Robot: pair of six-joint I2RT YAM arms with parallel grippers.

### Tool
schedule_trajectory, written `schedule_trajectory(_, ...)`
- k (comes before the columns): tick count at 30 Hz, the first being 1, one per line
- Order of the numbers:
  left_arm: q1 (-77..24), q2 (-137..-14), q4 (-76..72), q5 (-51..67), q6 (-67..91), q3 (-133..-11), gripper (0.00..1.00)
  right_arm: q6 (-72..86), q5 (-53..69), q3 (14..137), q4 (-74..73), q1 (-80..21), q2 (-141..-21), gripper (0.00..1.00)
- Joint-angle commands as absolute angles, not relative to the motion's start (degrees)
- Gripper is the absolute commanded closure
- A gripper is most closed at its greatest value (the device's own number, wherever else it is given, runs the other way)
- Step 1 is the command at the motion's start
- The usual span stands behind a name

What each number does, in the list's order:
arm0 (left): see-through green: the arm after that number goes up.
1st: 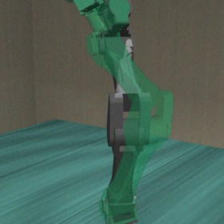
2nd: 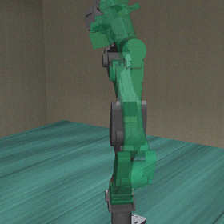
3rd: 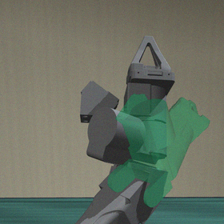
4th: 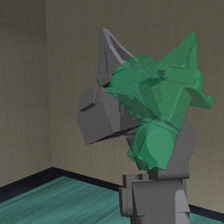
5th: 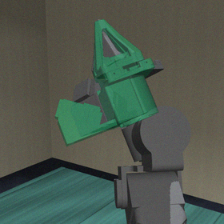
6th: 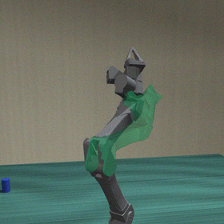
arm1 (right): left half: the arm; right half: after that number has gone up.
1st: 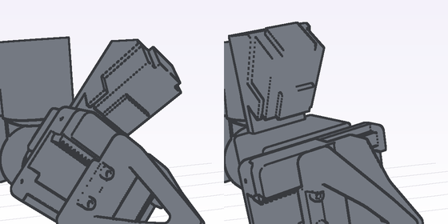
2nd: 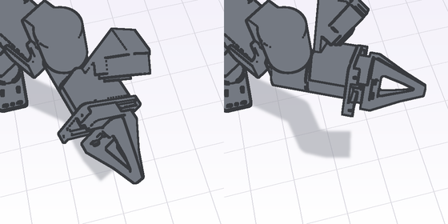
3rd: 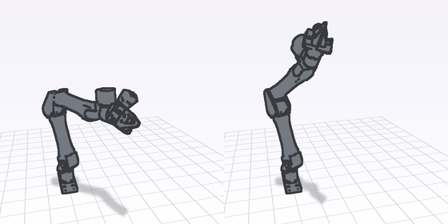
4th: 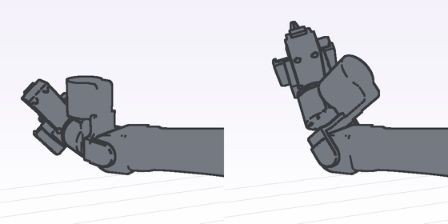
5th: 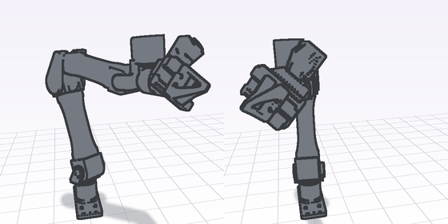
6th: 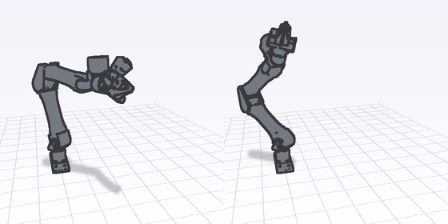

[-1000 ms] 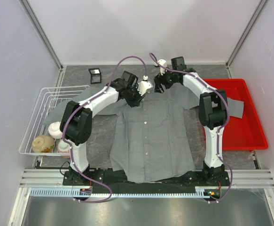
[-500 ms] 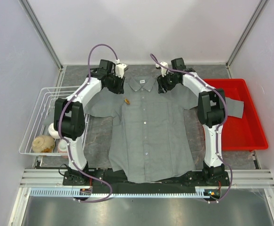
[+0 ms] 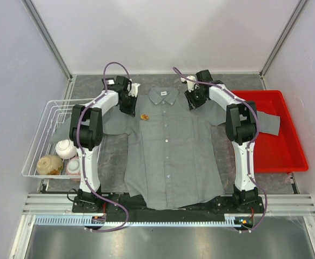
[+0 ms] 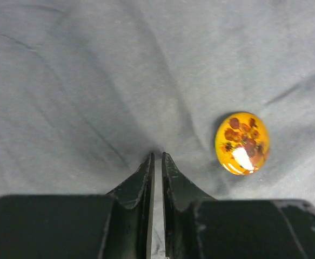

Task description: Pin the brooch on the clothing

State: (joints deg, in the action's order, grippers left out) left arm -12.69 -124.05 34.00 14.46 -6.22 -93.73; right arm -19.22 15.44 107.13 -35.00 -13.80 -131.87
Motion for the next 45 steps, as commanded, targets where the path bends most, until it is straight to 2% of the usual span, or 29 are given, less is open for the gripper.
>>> schedule_trajectory(1, -11.1, -125.3, 36.6, 9.1, -5.1, -96.7, 0.85, -18.5, 9.8, 109.2, -37.4, -12.2, -134.1, 0.61)
schedule_trajectory(9, -10.3, -125.5, 36.7, 10.5, -6.9, -96.9, 0.82, -18.7, 9.9, 111.7, -38.3, -11.8, -136.0, 0.6)
schedule_trajectory(12, -10.3, -121.7, 35.1, 16.2, -9.6, -94.8, 0.75, -19.4, 11.8, 112.8, -38.8, -11.8, -135.3, 0.57)
schedule_trajectory(16, -10.5, -114.4, 34.1, 27.0, -15.8, -91.2, 0.67, -22.0, 19.0, 113.0, -40.2, -11.9, -132.2, 0.5)
schedule_trajectory(19, -11.3, -110.8, 37.1, 30.7, -20.9, -88.8, 0.61, -23.2, 21.9, 111.8, -41.0, -12.1, -129.0, 0.43)
schedule_trajectory(23, -14.1, -108.3, 40.6, 27.6, -26.0, -84.0, 0.59, -25.4, 25.4, 109.6, -43.3, -12.8, -125.8, 0.4)
schedule_trajectory(30, -15.0, -110.5, 40.3, 21.8, -25.4, -80.4, 0.6, -26.3, 25.1, 103.2, -45.4, -13.6, -124.2, 0.41)
schedule_trajectory(45, -14.3, -121.5, 39.5, 6.9, -26.2, -85.4, 0.61, -23.6, 13.6, 101.0, -42.6, -11.6, -130.0, 0.45)
